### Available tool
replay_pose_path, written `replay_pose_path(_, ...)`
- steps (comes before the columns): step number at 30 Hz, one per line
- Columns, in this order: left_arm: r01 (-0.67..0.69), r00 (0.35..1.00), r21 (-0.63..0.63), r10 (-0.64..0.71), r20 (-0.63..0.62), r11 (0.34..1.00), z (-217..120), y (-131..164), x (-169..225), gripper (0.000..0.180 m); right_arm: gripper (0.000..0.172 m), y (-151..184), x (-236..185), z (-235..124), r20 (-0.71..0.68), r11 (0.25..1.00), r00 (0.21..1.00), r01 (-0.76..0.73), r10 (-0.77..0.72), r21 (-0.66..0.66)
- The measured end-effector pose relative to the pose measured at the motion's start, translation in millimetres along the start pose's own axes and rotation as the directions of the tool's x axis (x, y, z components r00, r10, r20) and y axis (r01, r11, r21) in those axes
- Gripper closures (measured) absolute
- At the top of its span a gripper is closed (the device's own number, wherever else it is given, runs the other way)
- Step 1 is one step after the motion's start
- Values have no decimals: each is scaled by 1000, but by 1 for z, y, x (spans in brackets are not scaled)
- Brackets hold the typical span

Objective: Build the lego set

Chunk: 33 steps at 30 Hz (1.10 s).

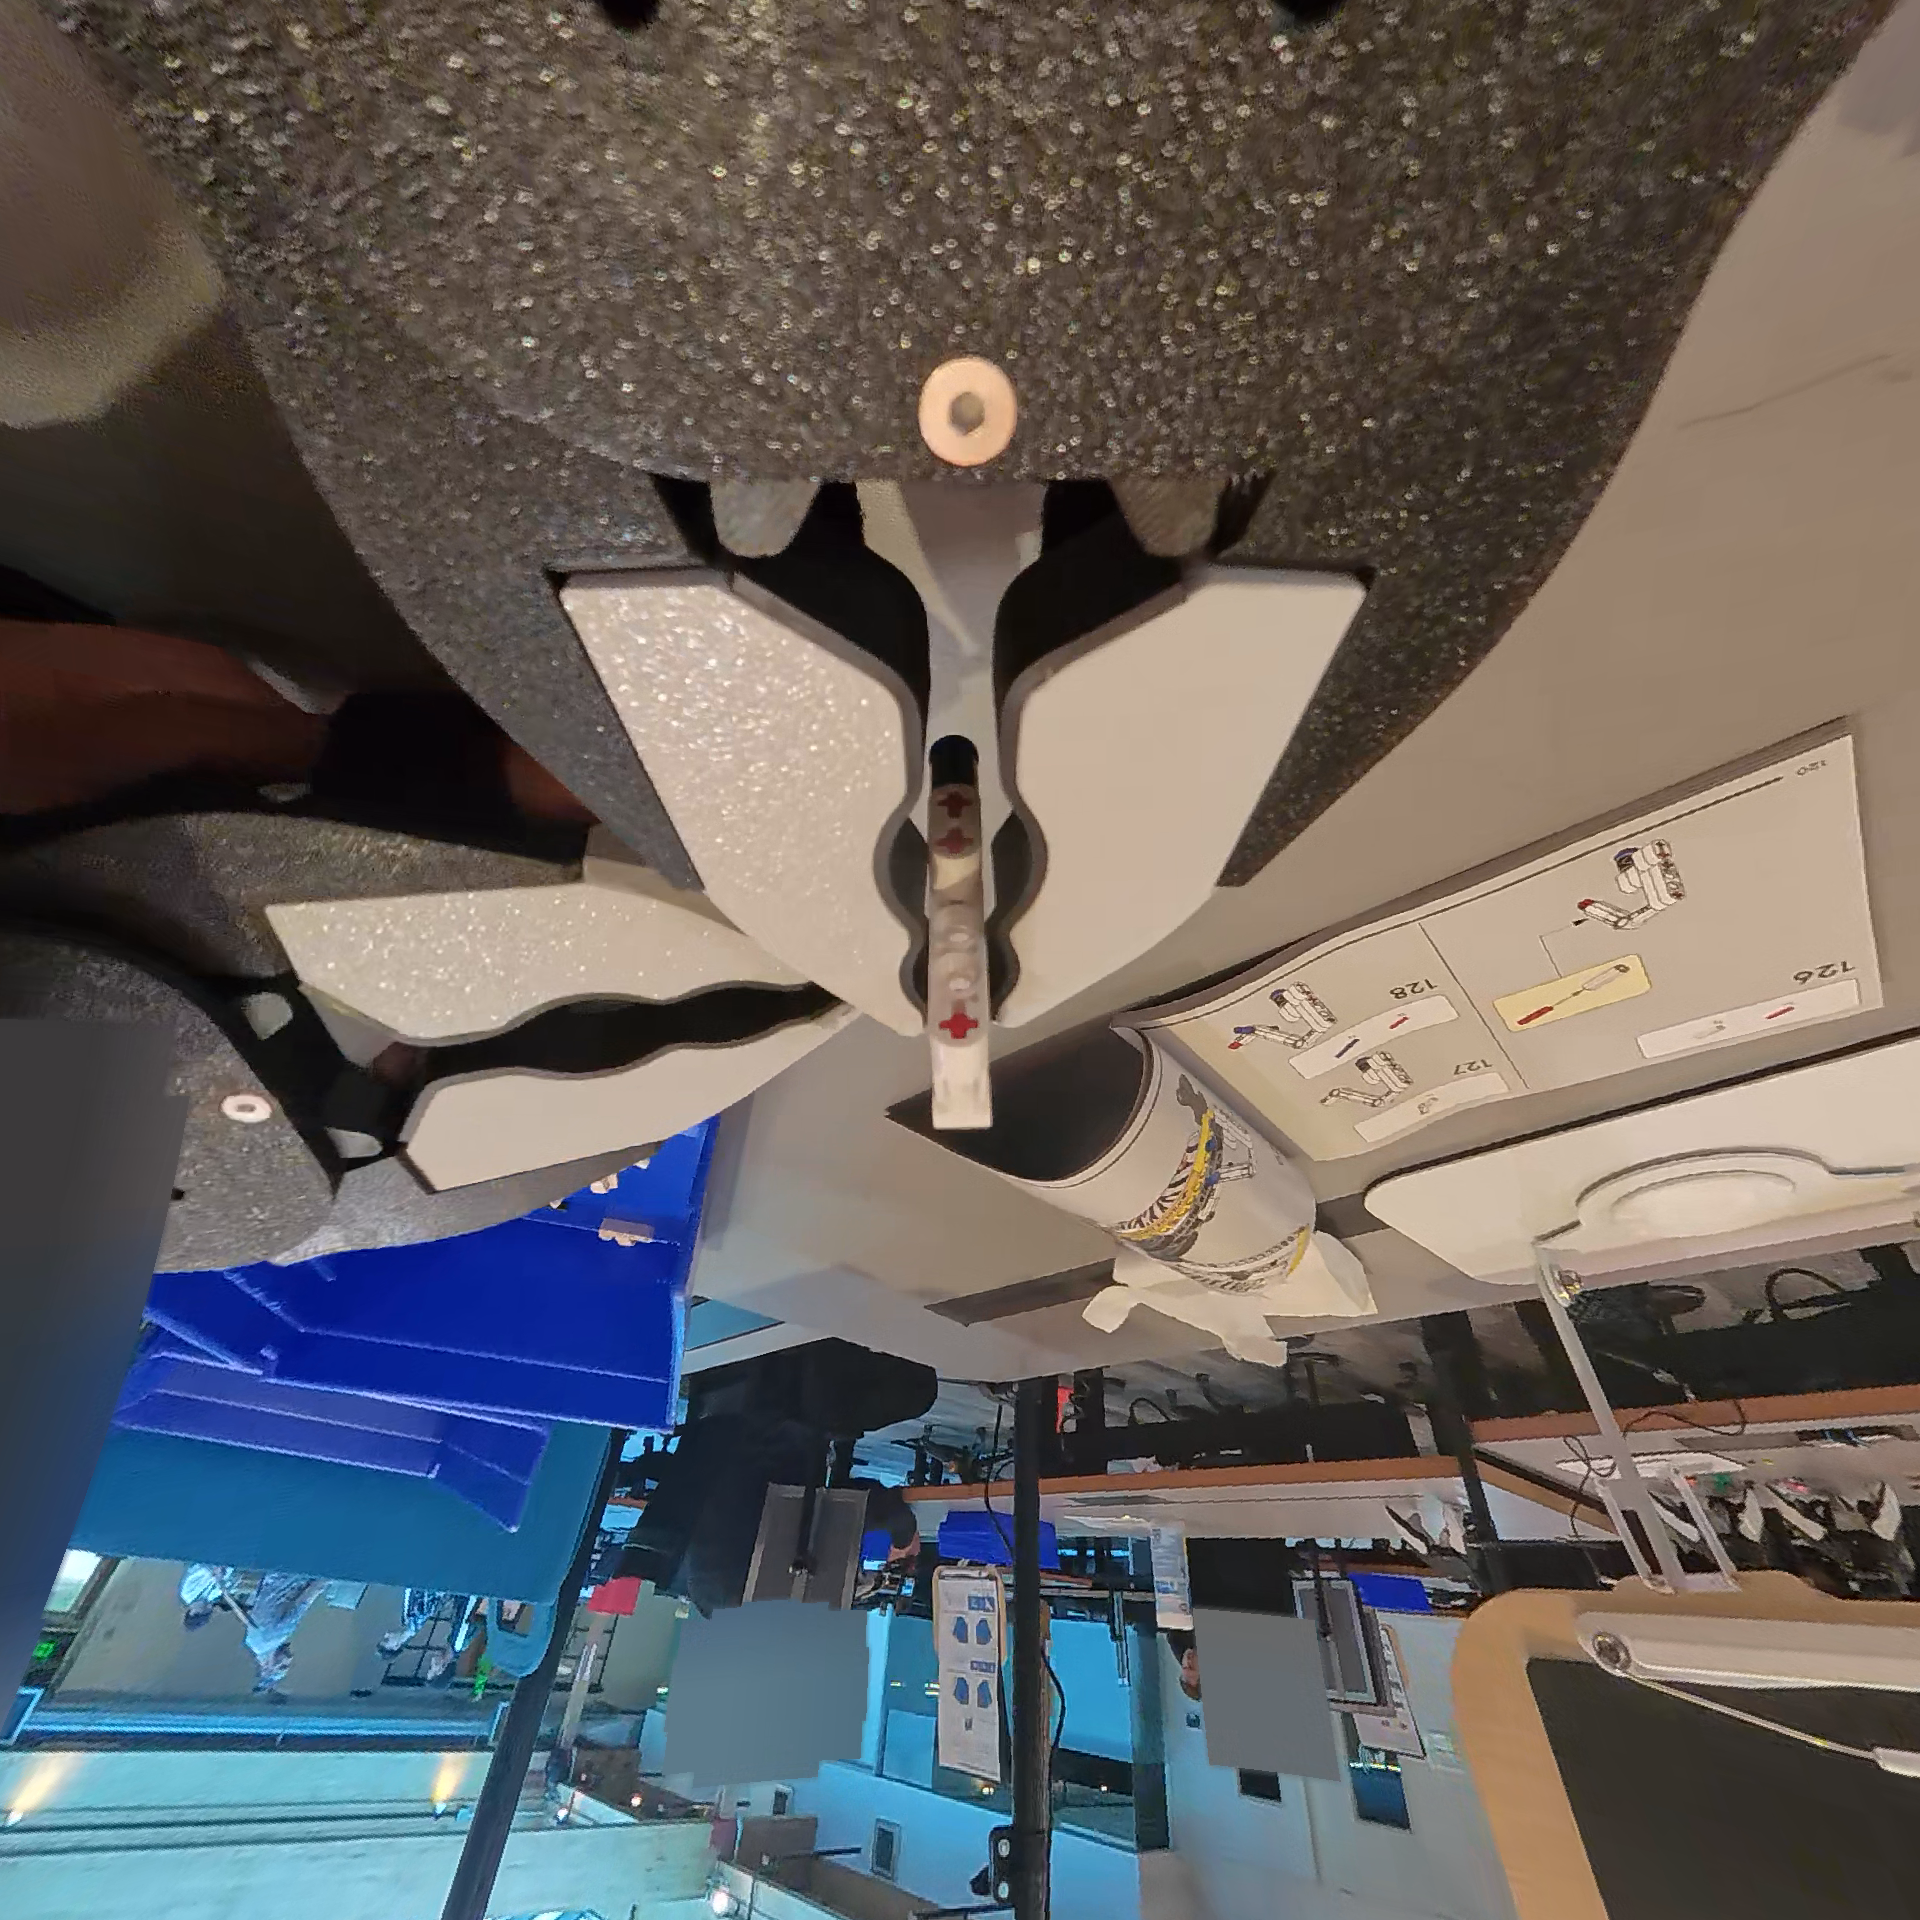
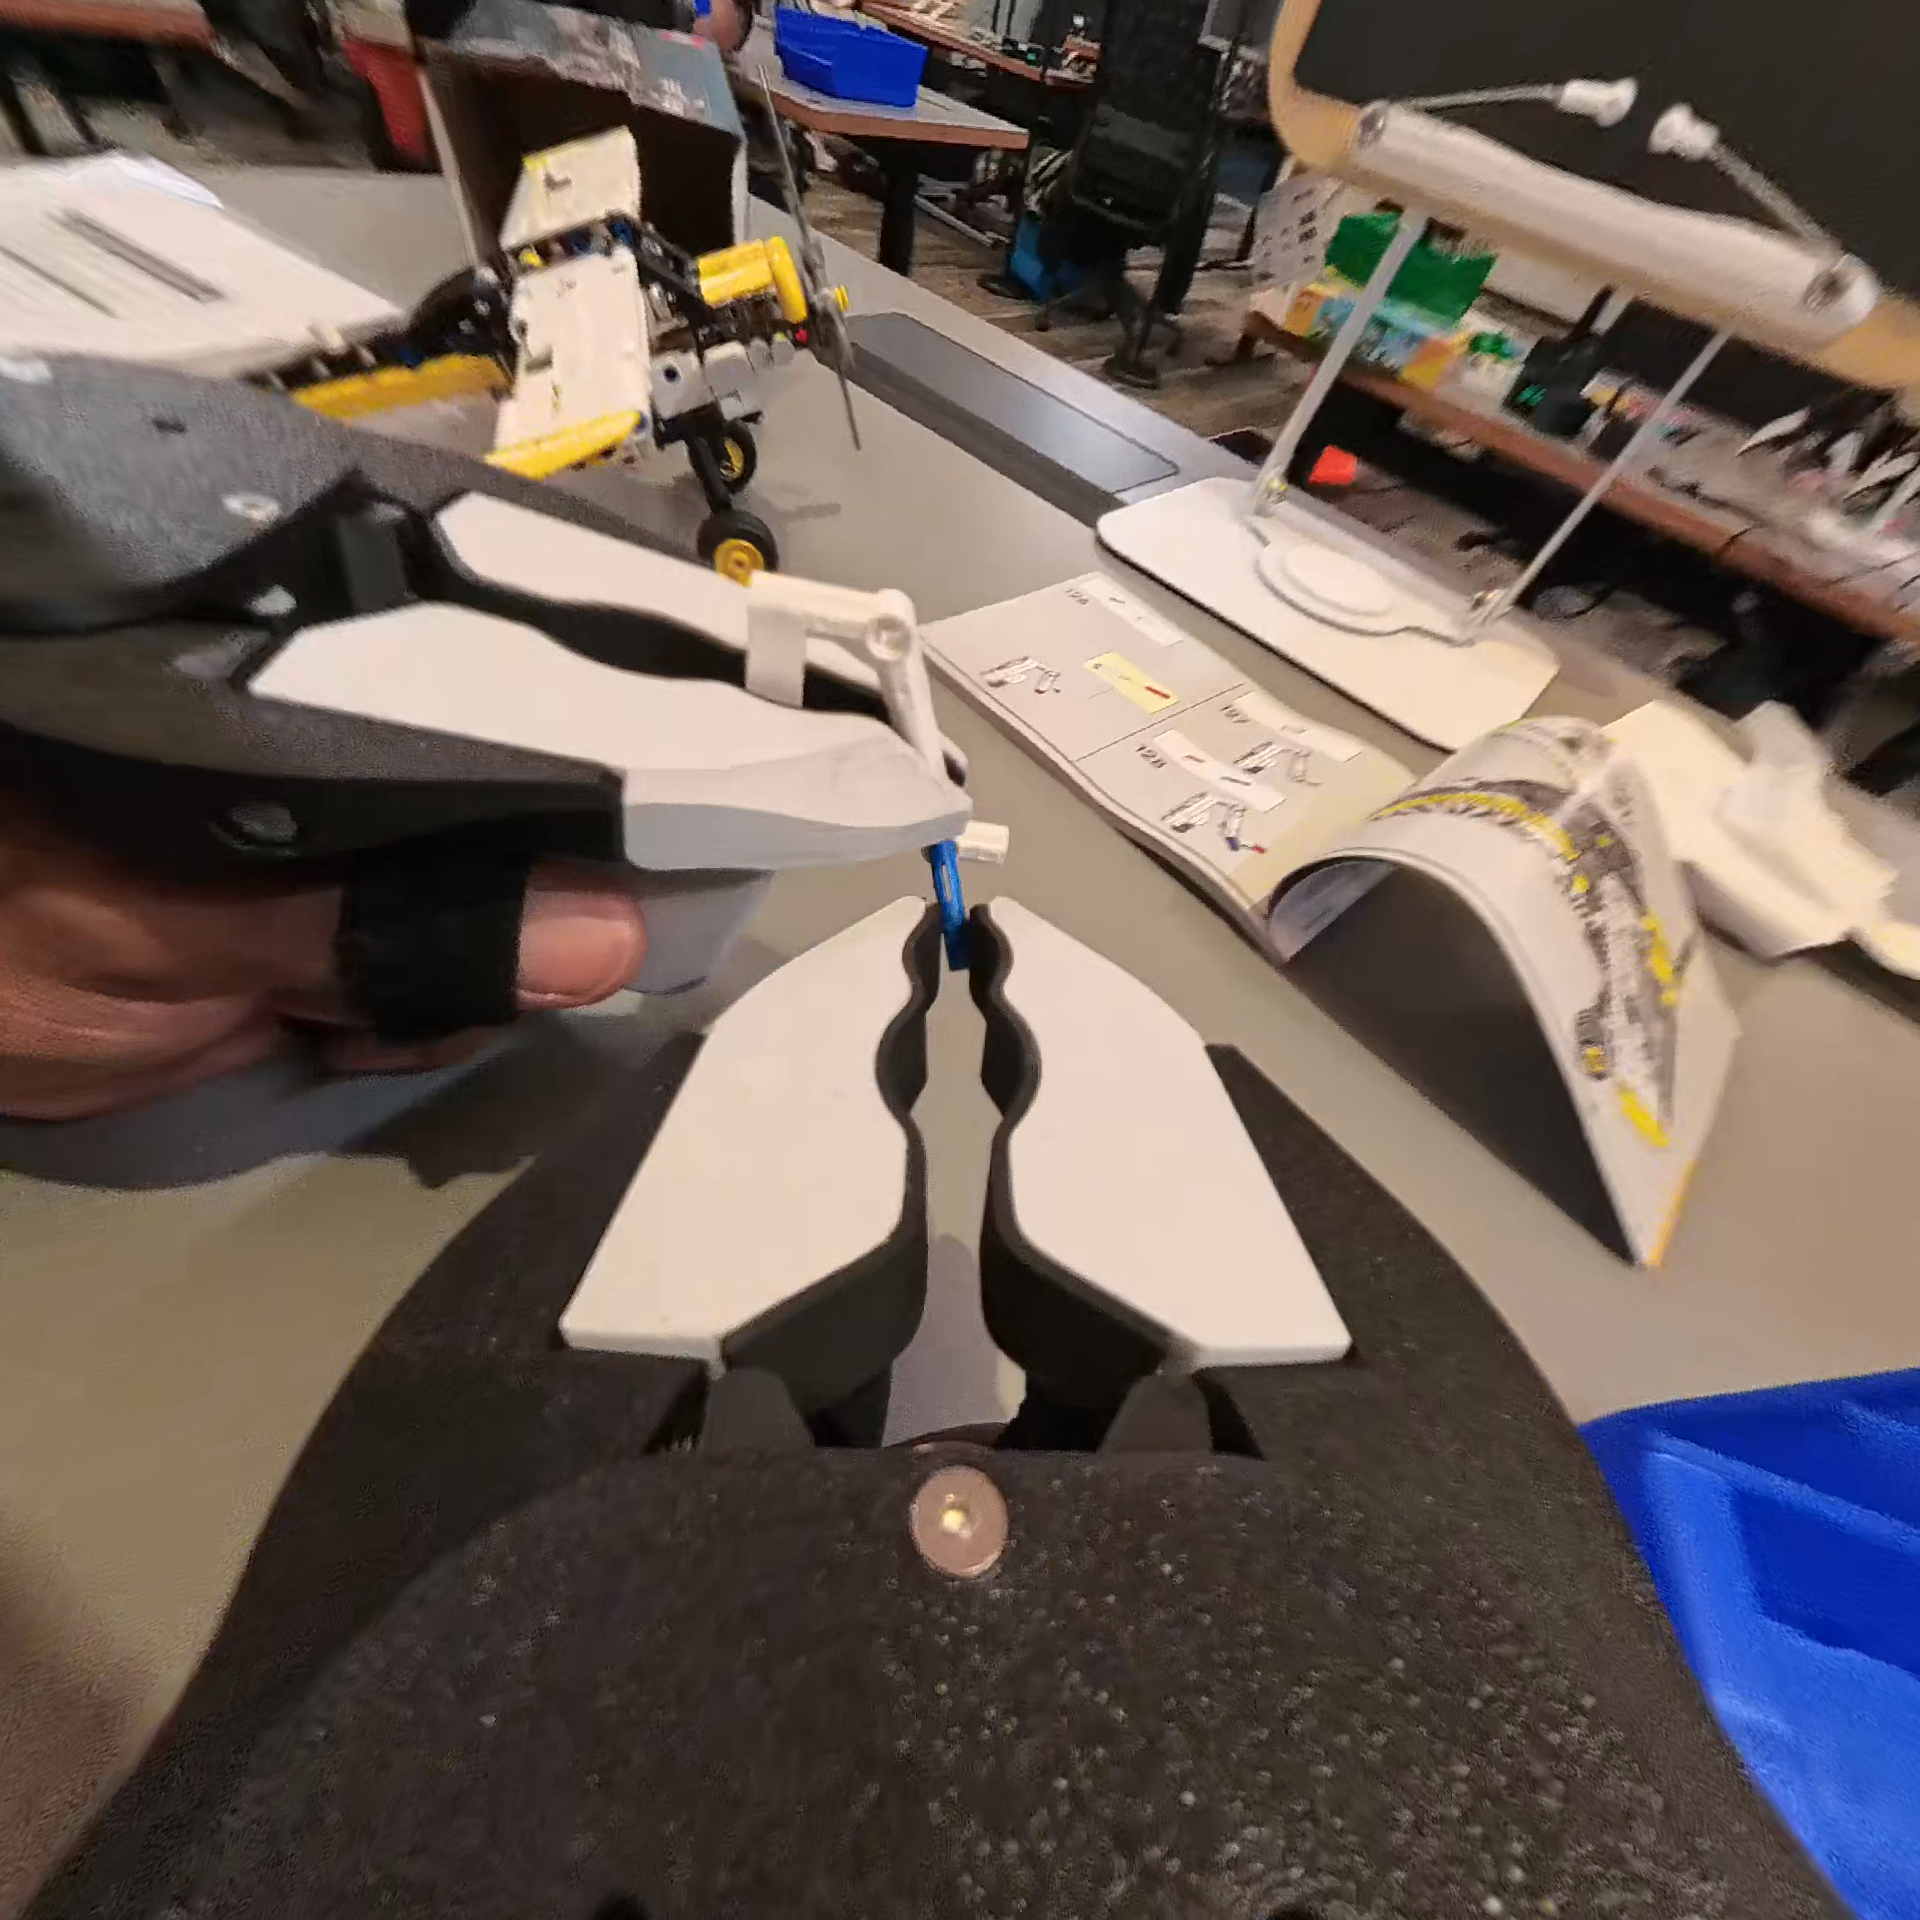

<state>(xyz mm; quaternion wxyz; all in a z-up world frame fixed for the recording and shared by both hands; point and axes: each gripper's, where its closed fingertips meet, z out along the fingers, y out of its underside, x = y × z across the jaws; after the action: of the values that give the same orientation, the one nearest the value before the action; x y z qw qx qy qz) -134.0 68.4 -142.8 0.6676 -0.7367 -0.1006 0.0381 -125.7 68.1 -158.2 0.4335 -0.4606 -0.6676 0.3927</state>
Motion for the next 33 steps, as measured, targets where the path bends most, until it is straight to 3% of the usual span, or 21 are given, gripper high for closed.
replay_pose_path(5, 41, 999, -11, -41, -29, 999, 1, 1, 0, 173, 167, -1, 1, -2, -94, 982, 978, 187, -187, -7)
replay_pose_path(9, 93, 994, -48, -96, -55, 994, 2, 6, -2, 173, 167, -1, 1, -2, -114, 969, 962, 249, -248, -4)
replay_pose_path(16, 126, 986, -78, -134, -102, 989, 1, 8, 2, 173, 172, -8, -4, -6, -60, 974, 976, 215, -211, 66)
replay_pose_path(25, 254, 964, -46, -257, -74, 966, -14, 4, -25, 173, 172, 10, 10, -6, 20, 995, 995, 94, -94, 15)
replay_pose_path(30, 364, 919, 15, -356, -170, 931, -30, -10, -30, 173, 172, 19, 1, -1, 62, 994, 992, 110, -108, -23)
replay_pose_path(33, 361, 910, -1, -352, -219, 933, -40, -16, -28, 173, 172, 24, -4, 1, 94, 992, 989, 118, -113, -51)
